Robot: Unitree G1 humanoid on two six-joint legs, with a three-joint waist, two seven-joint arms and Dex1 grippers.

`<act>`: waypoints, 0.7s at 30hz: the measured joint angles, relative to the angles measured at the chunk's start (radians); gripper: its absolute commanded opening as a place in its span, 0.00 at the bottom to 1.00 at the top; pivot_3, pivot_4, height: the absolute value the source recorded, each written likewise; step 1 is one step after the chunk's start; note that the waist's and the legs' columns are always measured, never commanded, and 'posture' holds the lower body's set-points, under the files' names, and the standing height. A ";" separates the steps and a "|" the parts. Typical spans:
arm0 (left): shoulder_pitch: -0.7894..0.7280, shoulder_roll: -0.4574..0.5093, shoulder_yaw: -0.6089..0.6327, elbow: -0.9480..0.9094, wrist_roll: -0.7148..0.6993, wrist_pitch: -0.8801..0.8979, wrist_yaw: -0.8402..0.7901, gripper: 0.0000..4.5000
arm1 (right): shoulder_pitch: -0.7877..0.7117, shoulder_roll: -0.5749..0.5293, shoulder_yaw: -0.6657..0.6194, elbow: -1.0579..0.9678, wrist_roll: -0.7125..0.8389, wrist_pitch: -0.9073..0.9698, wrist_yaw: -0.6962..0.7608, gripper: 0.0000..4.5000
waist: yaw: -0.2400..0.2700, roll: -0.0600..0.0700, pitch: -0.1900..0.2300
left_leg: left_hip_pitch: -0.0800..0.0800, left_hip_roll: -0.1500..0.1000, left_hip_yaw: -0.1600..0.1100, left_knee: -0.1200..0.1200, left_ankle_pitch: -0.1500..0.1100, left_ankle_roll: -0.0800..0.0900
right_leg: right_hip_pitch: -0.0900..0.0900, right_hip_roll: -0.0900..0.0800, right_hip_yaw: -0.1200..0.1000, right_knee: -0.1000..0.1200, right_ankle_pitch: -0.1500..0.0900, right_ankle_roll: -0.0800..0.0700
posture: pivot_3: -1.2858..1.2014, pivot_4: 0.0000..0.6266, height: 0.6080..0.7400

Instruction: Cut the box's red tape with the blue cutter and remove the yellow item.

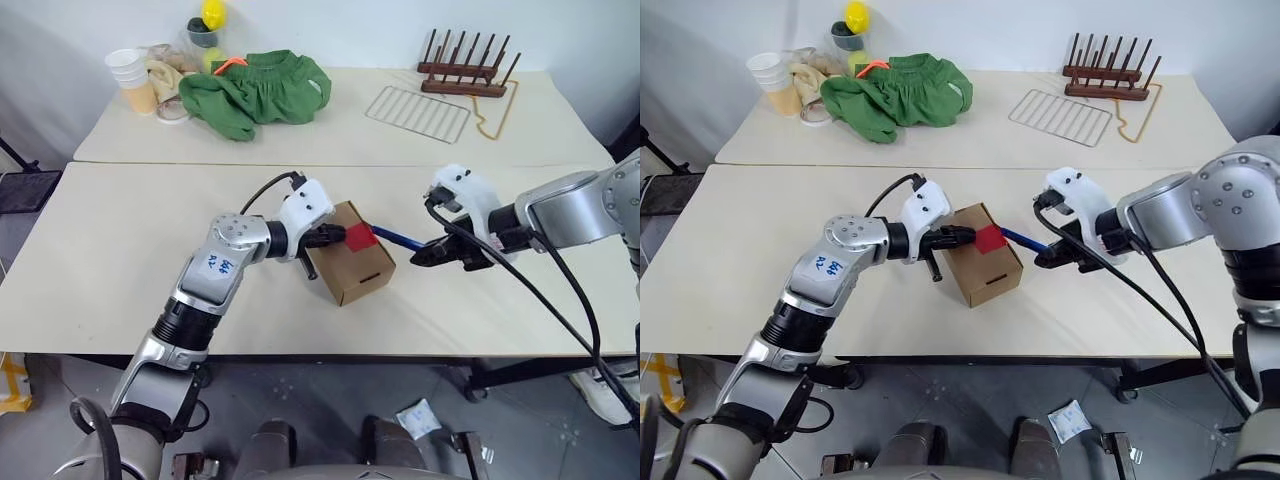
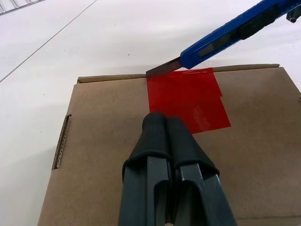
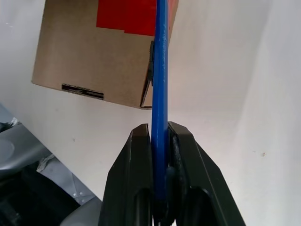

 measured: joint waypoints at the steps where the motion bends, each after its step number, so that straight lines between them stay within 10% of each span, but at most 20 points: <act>1: 0.001 -0.002 0.000 0.000 0.000 0.001 0.002 0.00 | -0.002 -0.005 0.006 0.001 0.000 -0.001 0.007 0.03 | 0.001 0.000 0.000 | 0.000 0.000 0.000 0.000 0.000 0.000 | 0.000 0.000 0.000 0.000 0.000 0.000 | 0.52 0.24 1.00; 21: 0.021 -0.025 0.006 -0.023 0.000 0.008 0.033 0.00 | -0.117 -0.075 0.183 0.096 0.106 -0.001 0.055 0.03 | 0.012 0.000 0.000 | -0.001 0.000 0.001 0.000 0.000 0.000 | 0.000 0.000 0.000 -0.003 0.000 0.000 | 0.52 0.24 1.00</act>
